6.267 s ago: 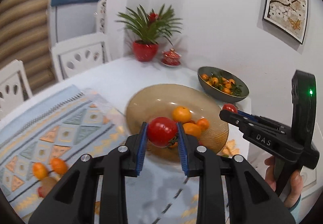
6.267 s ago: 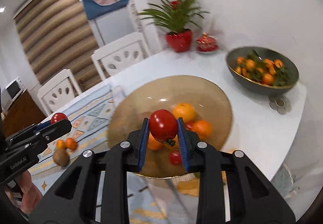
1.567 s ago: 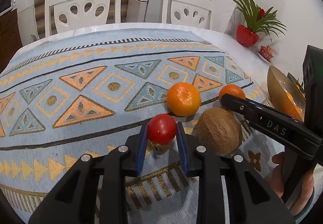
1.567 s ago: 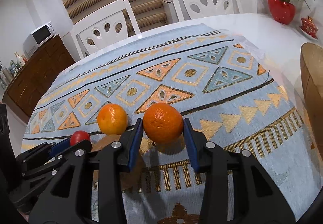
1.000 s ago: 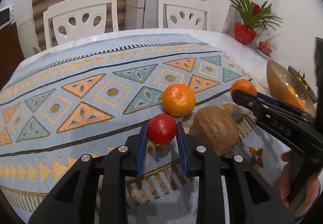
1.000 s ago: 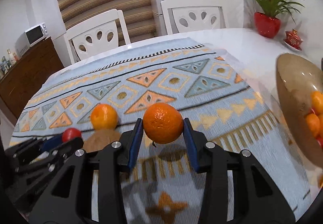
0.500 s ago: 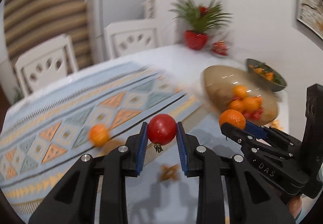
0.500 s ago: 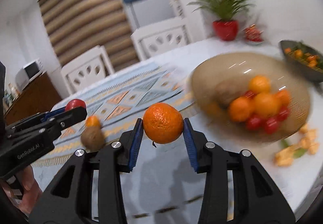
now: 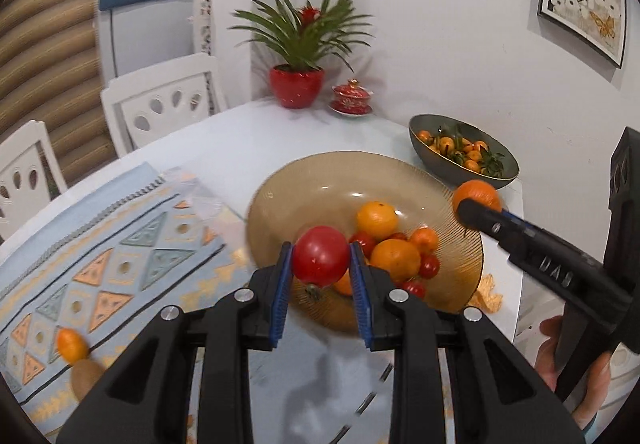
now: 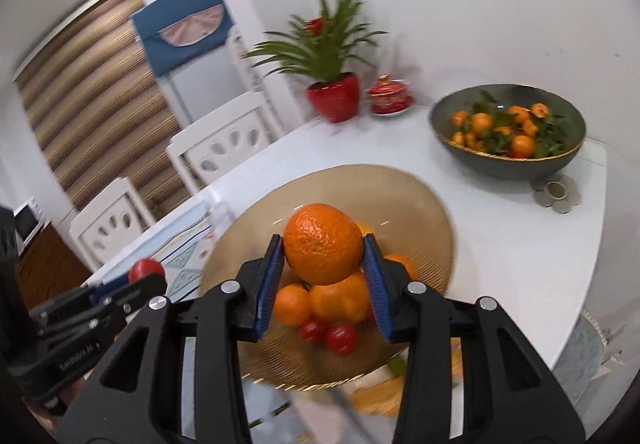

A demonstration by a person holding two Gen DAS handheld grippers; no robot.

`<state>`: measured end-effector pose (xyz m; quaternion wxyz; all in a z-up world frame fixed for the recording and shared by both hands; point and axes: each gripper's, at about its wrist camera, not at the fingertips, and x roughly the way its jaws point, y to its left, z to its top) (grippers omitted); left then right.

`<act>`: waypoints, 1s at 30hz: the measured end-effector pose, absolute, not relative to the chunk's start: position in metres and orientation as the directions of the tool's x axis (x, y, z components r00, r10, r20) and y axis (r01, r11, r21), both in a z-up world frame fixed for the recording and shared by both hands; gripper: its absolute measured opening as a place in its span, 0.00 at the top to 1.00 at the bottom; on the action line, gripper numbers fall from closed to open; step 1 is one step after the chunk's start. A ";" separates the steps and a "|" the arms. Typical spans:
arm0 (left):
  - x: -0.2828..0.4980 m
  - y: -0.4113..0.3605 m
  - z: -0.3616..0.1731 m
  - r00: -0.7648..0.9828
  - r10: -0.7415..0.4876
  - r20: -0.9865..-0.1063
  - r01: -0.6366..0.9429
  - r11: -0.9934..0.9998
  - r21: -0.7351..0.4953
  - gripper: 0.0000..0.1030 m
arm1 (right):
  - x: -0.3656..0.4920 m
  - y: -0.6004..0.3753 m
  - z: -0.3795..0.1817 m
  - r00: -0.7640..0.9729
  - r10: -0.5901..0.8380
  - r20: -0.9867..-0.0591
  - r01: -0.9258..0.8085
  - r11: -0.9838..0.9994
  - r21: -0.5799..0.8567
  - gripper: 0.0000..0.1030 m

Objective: Organize fruits
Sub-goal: 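Carry the cherry tomato and orange over the amber bowl with both grippers, then open both grippers to drop the tomato and orange into the bowl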

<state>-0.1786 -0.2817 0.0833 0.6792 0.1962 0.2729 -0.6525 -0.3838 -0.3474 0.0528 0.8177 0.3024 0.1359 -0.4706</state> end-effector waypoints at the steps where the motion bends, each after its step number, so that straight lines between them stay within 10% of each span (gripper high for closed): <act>1: -0.180 -0.287 0.080 -0.008 -0.775 -0.632 0.993 0.069 -0.098 0.74 | -0.388 -0.355 0.052 0.513 -0.689 -0.512 0.856 0.362 0.370 0.60; 20: -0.175 -0.337 0.042 -0.049 -0.726 -0.686 0.988 0.064 -0.138 0.74 | -0.368 -0.410 0.027 0.474 -0.643 -0.602 0.879 0.307 0.365 0.58; 30: -0.174 -0.327 0.047 -0.048 -0.729 -0.683 0.987 0.069 -0.143 0.57 | -0.381 -0.399 0.033 0.466 -0.658 -0.592 0.881 0.280 0.382 0.57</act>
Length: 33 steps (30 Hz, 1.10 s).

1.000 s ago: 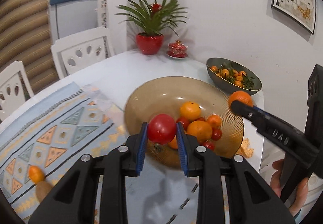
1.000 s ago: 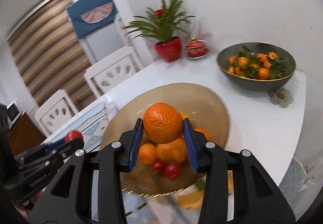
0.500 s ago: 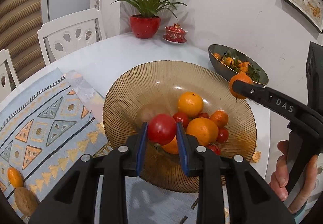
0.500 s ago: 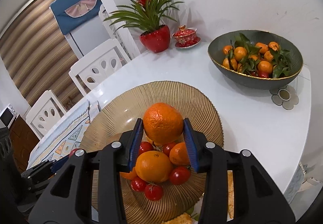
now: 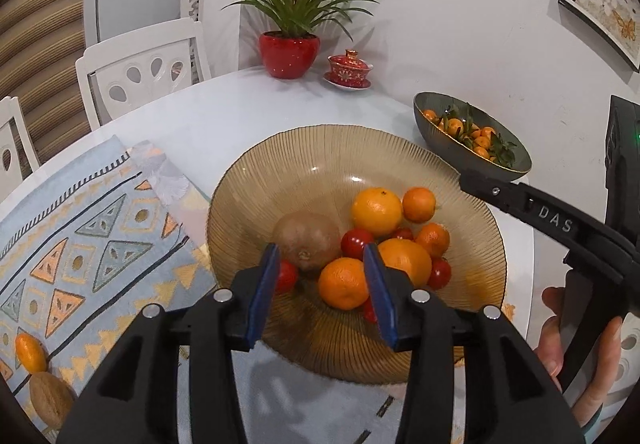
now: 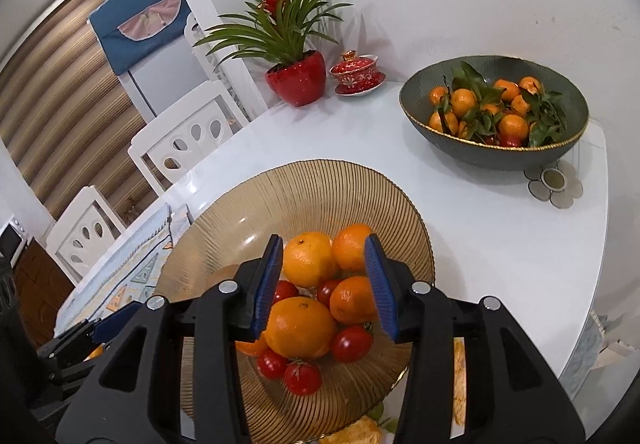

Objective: Organize fruits
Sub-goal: 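Open both grippers to drop the tomato and orange into the bowl, then move both grippers back to the remaining mandarin and kiwi on the cloth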

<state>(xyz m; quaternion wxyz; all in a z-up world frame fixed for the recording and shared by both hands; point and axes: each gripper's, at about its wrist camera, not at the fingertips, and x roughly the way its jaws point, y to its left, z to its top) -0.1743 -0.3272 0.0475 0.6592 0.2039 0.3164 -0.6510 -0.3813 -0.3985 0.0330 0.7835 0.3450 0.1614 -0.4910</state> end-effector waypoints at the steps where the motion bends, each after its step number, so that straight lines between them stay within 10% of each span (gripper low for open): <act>1: -0.173 -0.325 0.048 -0.046 -0.729 -0.682 0.987 0.072 -0.144 0.56 | -0.382 -0.396 0.034 0.467 -0.659 -0.590 0.880 0.280 0.383 0.57; 25: -0.133 -0.219 0.112 0.028 -0.825 -0.565 0.981 0.131 -0.143 0.55 | -0.304 -0.301 0.048 0.539 -0.595 -0.596 0.840 0.434 0.327 0.51; 33: -0.073 -0.176 0.108 0.101 -0.828 -0.552 0.957 0.232 -0.174 0.31 | -0.243 -0.269 0.040 0.568 -0.534 -0.625 0.803 0.527 0.279 0.49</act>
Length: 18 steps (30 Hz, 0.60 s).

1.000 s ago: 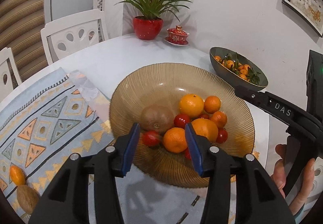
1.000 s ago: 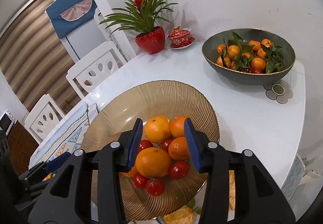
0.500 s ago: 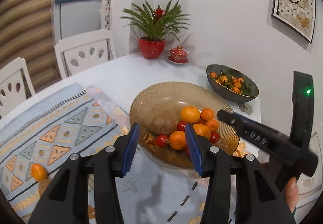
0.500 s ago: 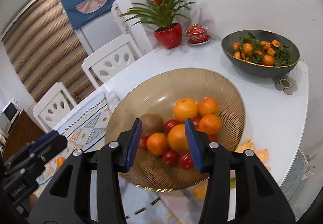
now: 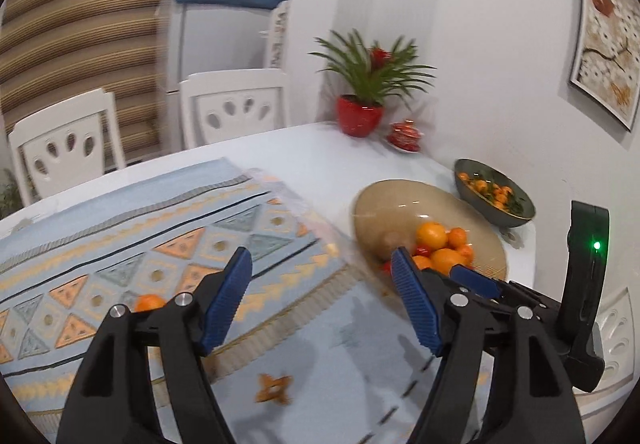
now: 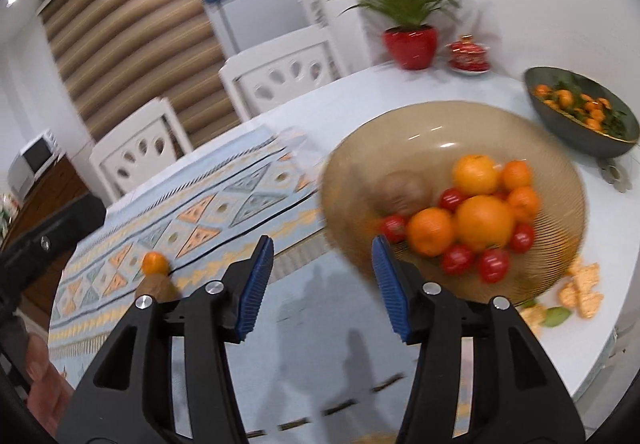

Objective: Organize fruits
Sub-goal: 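Move both grippers back to the remaining mandarin and kiwi on the cloth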

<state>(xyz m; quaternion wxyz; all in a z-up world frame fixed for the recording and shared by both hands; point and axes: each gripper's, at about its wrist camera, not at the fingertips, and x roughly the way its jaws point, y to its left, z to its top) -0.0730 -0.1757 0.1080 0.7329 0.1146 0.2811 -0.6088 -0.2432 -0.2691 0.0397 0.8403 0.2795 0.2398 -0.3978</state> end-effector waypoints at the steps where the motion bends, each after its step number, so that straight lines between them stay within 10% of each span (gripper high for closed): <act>1: -0.063 -0.170 0.106 0.112 -0.825 -0.554 0.951 0.250 -0.180 0.31 | -0.233 -0.265 0.038 0.572 -0.522 -0.633 0.795 0.544 0.270 0.49; 18: 0.076 -0.112 0.052 0.255 -0.736 -0.627 0.819 0.509 -0.264 0.31 | -0.127 -0.214 0.026 0.595 -0.445 -0.669 0.680 0.723 0.124 0.31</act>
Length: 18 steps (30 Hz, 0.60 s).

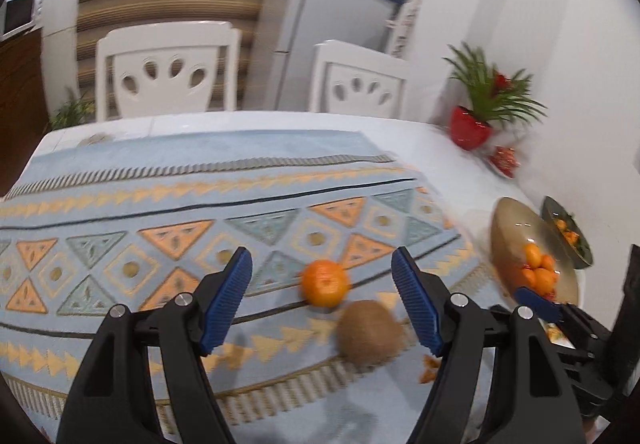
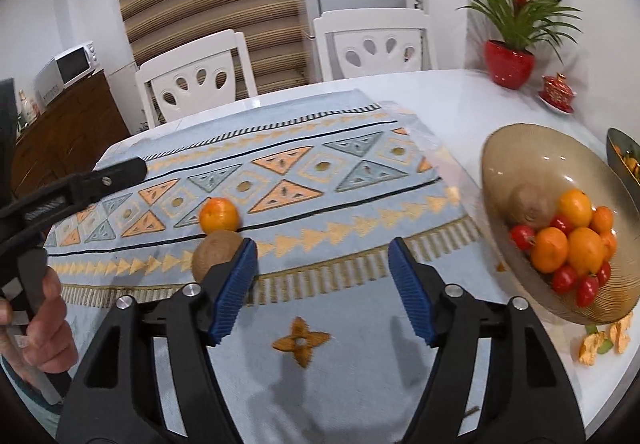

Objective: Organize fruits
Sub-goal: 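Move both grippers back to the remaining mandarin and kiwi on the cloth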

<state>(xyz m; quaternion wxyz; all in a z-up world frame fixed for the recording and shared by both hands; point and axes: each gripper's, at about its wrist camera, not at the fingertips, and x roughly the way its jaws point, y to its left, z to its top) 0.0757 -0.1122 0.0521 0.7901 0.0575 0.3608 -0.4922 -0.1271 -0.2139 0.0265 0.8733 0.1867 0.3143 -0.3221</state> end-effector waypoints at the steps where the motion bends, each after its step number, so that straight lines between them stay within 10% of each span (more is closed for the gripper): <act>1: 0.079 -0.113 0.048 0.266 -0.728 -0.632 0.814 0.521 -0.258 0.31 | -0.124 -0.213 0.024 0.595 -0.441 -0.672 0.677 0.726 0.123 0.30; 18: 0.094 -0.119 -0.018 0.392 -0.595 -0.702 0.759 0.640 -0.119 0.28 | -0.094 -0.192 -0.022 0.602 -0.421 -0.678 0.617 0.785 0.061 0.08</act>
